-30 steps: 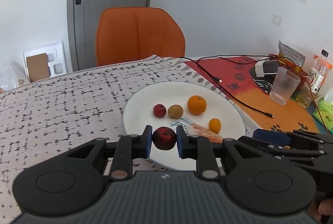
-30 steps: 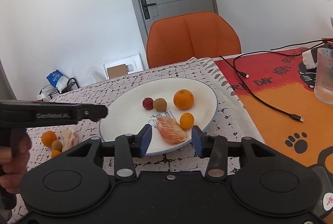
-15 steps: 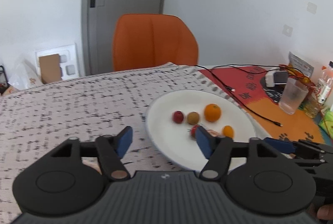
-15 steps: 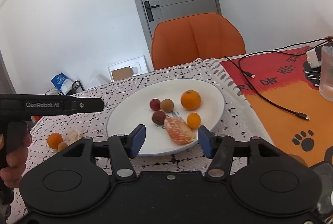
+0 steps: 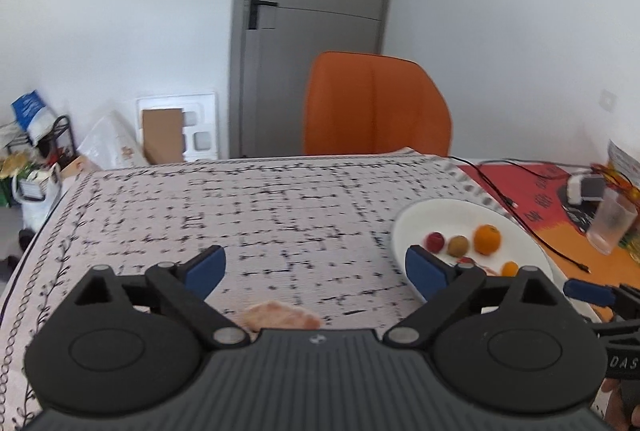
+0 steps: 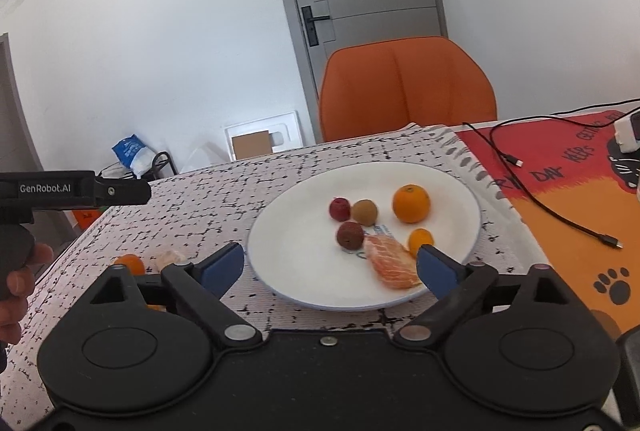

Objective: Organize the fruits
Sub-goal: 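Open both tools to drop the plum and tangerine onto the plate, then withdraw both open tools from the plate back toward the fruit pile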

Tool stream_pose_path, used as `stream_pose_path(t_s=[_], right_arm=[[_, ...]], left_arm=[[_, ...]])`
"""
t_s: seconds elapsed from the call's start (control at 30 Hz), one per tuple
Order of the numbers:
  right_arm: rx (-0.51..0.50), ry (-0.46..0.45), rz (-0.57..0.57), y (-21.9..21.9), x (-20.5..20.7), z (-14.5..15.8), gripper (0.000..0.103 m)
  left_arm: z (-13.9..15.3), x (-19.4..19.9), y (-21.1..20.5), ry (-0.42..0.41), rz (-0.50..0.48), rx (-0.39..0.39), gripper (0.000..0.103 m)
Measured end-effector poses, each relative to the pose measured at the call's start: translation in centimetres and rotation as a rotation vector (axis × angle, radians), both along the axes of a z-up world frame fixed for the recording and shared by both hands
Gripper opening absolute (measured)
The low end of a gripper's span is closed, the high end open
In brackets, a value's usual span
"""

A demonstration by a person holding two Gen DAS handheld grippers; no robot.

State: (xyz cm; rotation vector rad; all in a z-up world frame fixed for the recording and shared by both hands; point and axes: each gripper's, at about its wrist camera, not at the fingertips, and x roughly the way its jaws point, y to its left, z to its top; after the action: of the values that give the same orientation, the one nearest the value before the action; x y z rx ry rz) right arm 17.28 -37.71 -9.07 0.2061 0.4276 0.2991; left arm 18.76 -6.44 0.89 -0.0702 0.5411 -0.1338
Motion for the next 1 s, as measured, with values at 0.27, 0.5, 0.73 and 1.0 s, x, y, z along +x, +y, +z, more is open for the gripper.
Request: stream_pose_path(t_s=[0.27,0.5,0.73,1.0], right_arm=[[-0.02,0.004,0.063,2.2,0.0,0.3,0.094],[-0.031,0.012,0.097,3.9,0.1,0.3,0.094],[-0.038,0.022,0.131,5.5,0.4,0.2,0.093],[-0.059,0.034,0.176,7.5,0.8,0.1,0.088]], left_arm=[[-0.7,-0.4,2.5,0.021,0.034,-0.021,0.096],[-1.6,-0.8,4.2,0.029,0.042,-0.045,0.096],[-2.9,-0.9,5.7,0.054,0.057,-0.06,0.094],[-4.7,-0.5,6.9,0.08,0.059,-0.071,0.084]])
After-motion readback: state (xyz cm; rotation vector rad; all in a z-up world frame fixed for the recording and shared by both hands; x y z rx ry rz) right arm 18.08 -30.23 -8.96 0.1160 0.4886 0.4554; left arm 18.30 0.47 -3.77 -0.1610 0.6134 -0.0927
